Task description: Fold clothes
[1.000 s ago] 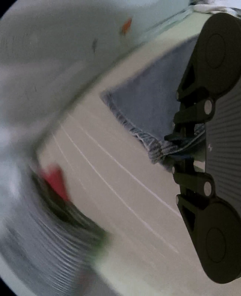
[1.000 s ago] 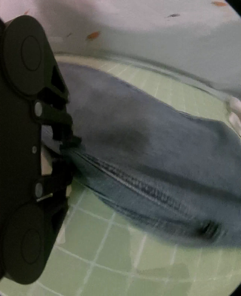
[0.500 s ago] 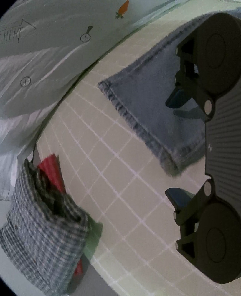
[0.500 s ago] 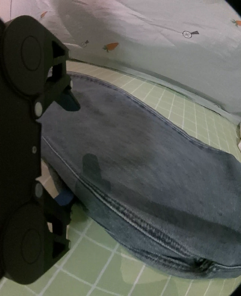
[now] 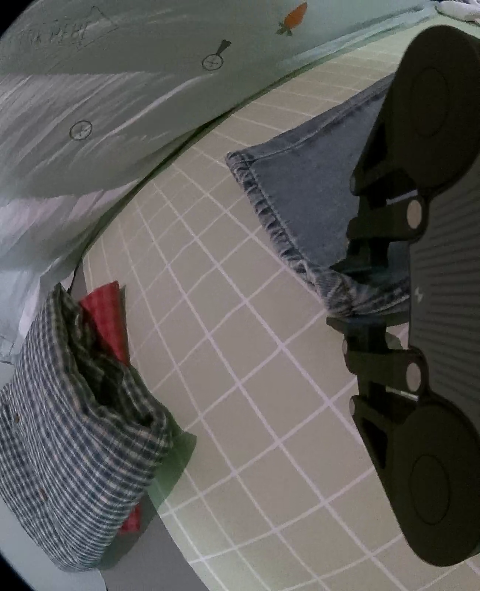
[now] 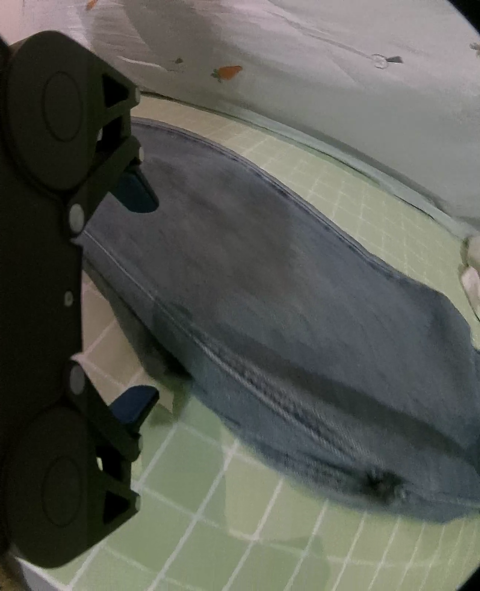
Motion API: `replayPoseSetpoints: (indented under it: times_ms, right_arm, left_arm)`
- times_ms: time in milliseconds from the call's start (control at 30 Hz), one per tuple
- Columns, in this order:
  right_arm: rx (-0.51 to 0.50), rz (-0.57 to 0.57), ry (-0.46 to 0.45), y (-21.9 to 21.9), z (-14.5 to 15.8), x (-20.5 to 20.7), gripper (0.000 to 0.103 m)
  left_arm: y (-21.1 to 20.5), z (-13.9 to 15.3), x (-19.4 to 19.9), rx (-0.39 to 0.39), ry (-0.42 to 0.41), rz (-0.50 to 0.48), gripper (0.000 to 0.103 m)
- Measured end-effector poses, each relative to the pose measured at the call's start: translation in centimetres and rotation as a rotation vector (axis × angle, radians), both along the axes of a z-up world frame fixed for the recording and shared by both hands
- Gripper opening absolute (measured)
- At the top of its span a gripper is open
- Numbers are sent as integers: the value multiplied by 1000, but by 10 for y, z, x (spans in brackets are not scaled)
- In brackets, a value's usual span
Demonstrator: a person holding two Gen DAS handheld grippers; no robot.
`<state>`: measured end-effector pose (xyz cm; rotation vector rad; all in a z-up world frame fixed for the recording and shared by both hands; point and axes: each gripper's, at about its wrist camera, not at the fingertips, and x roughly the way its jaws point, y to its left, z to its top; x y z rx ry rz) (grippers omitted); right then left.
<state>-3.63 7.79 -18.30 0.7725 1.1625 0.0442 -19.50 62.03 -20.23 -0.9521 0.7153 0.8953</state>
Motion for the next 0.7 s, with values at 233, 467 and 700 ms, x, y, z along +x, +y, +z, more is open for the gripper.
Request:
replayPoseSetpoints:
  times_ms: [233,467,700]
  right_arm:
    - [-11,-27,-23,-6,7,-15,101]
    - [28,36,-13,10,1,-12,101]
    - [68,111,-14,18,-4,-3,102]
  left_arm:
    - [25,14,-52,-7,7,118,22]
    - [41,40,-138,121,105,284,22]
    - [11,79,-141,256,67,218,22]
